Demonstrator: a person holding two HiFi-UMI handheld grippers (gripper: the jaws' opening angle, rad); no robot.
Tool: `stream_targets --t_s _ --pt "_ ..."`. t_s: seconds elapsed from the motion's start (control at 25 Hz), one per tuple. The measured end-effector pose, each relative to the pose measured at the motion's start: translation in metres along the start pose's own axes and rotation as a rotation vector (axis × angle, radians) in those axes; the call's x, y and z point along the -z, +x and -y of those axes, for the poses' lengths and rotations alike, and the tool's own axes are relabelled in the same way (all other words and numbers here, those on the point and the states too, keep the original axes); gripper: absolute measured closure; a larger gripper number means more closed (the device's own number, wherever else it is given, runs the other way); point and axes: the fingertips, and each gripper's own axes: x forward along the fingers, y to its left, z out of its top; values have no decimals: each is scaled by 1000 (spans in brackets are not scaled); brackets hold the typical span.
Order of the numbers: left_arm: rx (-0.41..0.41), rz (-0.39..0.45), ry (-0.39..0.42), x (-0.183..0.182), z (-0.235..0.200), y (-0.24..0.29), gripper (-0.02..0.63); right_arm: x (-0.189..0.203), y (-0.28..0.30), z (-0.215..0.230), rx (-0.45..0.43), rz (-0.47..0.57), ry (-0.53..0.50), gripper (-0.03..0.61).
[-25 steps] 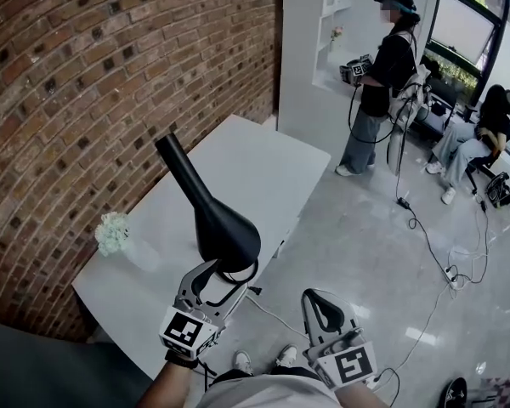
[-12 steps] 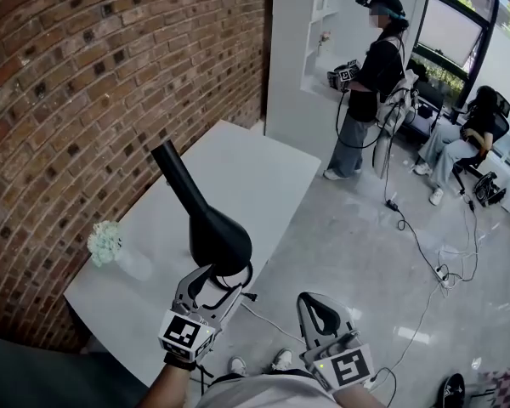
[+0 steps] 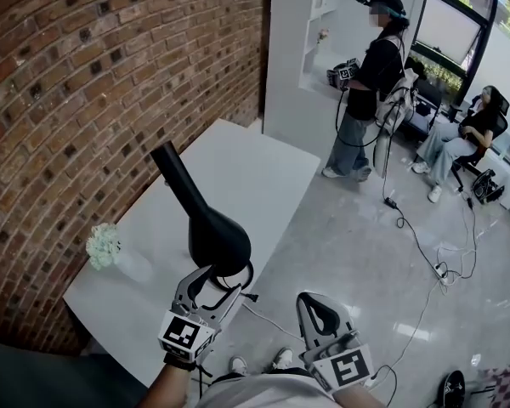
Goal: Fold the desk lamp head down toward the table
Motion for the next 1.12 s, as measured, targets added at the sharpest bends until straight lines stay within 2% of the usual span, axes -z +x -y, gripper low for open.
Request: stream_targets --t_s 0.32,0.64,0.8,1.12 --pt "7 18 -35 -2 10 -6 353 -3 9 -3 -21 16 27 560" --pt "-49 48 -42 -13 13 -21 356 -5 16 -15 -99 25 16 560" --pt "-99 64 -29 -20 8 -31 389 -8 18 -19 -130 35 13 560" --pt "-220 95 24 -30 0 -56 538 -14 24 -28 -181 58 37 560"
